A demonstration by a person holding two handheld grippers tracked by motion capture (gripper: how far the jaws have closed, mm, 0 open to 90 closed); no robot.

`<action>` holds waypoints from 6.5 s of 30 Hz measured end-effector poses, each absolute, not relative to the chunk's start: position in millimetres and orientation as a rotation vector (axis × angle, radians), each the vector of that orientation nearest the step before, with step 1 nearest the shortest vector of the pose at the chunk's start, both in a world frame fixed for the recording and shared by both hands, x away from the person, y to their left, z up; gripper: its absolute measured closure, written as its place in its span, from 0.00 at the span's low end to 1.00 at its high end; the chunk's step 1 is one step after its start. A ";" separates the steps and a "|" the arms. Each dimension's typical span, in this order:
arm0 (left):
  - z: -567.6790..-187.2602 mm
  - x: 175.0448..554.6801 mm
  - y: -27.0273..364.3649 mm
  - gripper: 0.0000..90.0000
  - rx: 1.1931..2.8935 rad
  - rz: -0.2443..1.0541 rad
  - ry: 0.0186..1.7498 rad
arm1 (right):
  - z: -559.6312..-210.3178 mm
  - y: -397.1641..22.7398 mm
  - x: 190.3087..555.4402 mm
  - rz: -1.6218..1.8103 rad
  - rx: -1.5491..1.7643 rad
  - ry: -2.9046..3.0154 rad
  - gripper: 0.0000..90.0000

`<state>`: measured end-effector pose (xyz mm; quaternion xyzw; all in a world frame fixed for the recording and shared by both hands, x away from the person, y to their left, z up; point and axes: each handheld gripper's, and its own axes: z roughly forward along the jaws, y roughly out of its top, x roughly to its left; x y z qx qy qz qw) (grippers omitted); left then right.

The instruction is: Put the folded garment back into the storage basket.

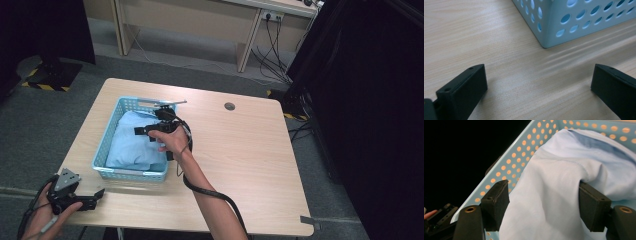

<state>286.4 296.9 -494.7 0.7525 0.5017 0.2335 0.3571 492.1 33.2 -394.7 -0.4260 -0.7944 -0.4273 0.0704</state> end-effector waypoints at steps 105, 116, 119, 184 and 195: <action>-495.1 286.0 296.4 0.00 1.937 0.598 1.302 | -372.0 -68.8 419.2 -1.557 -1.071 -2.515 0.12; -495.2 285.9 296.0 0.00 1.933 0.602 1.307 | -376.9 -79.9 408.8 -1.558 -1.042 -2.563 0.12; -495.2 285.9 296.0 0.00 1.933 0.601 1.307 | -378.4 -84.8 406.9 -1.565 -1.043 -2.563 0.12; -495.3 285.9 296.0 0.00 1.932 0.604 1.306 | -445.7 -148.5 387.6 -1.295 -1.174 -2.670 0.12; -495.4 285.9 296.0 0.00 1.932 0.604 1.306 | -451.8 -160.3 383.6 -1.278 -1.202 -2.663 0.12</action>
